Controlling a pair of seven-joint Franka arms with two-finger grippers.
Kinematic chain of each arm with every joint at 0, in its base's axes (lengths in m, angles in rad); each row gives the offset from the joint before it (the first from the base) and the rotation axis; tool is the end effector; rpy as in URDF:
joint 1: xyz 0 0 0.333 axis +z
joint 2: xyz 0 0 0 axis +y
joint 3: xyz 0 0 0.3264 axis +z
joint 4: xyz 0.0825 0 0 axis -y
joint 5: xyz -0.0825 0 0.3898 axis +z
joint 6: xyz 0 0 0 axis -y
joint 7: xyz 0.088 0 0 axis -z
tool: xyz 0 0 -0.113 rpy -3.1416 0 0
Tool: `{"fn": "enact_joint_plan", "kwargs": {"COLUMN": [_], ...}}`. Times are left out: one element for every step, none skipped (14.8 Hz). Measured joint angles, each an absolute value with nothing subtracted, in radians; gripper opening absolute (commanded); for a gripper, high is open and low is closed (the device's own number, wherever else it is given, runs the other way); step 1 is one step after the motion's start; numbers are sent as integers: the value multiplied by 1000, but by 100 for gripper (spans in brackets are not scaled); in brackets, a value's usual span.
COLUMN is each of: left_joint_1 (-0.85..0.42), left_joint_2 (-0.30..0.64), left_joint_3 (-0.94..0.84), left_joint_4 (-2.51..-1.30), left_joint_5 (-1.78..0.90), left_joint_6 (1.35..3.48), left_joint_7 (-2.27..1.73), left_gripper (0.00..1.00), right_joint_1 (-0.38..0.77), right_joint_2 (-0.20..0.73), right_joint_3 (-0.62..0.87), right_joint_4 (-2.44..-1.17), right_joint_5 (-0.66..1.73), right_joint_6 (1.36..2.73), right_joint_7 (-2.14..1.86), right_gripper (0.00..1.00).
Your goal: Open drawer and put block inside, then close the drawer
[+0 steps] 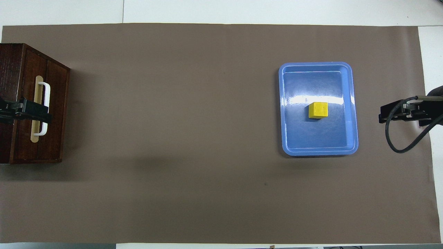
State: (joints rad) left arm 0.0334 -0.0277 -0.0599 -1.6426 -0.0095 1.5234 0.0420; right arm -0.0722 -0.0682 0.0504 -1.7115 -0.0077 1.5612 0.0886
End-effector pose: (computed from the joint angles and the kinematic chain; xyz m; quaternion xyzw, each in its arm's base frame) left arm 0.5436 -0.0160 0.6062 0.9984 -0.0342 -0.0457 0.0043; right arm 0.5331 -0.0117 0.5984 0.9976 -0.0551 -0.0409 0.0069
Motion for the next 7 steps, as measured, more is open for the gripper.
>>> {"fn": "enact_joint_plan", "kwargs": {"left_joint_1": [33,33,33,32,32,32,32], "left_joint_2": [-28,-28,-28,-28,-28,-28,-28], "left_joint_3": [-60,-60,-60,-60,-60,-60,-59], "left_joint_4": [-1643,-1643,-1643,-1643,-1643,-1643,-1643], "left_joint_5": [-10,-10,-10,-10,-10,-10,-10], "left_joint_6": [1524,1524,1525,1526,1527,1529,1535], "left_joint_7": [42,42,42,42,42,40,23], "left_gripper": [100,100,100,100,100,100,100], "right_joint_1": [-72,-72,-73,-73,-73,-73,-73], "right_joint_2": [-68,-68,-69,-69,-70,-70,-71], "right_joint_3": [49,48,47,46,45,46,47], "right_joint_4": [-1712,-1712,-1712,-1712,-1712,-1712,-1712], "right_joint_5": [-8,-8,-8,-8,-8,-7,-5], "right_joint_6": [1560,1560,1560,1560,1560,1557,1553], "right_joint_7": [89,89,89,89,89,84,72], "right_gripper": [100,100,100,100,100,100,100]}}
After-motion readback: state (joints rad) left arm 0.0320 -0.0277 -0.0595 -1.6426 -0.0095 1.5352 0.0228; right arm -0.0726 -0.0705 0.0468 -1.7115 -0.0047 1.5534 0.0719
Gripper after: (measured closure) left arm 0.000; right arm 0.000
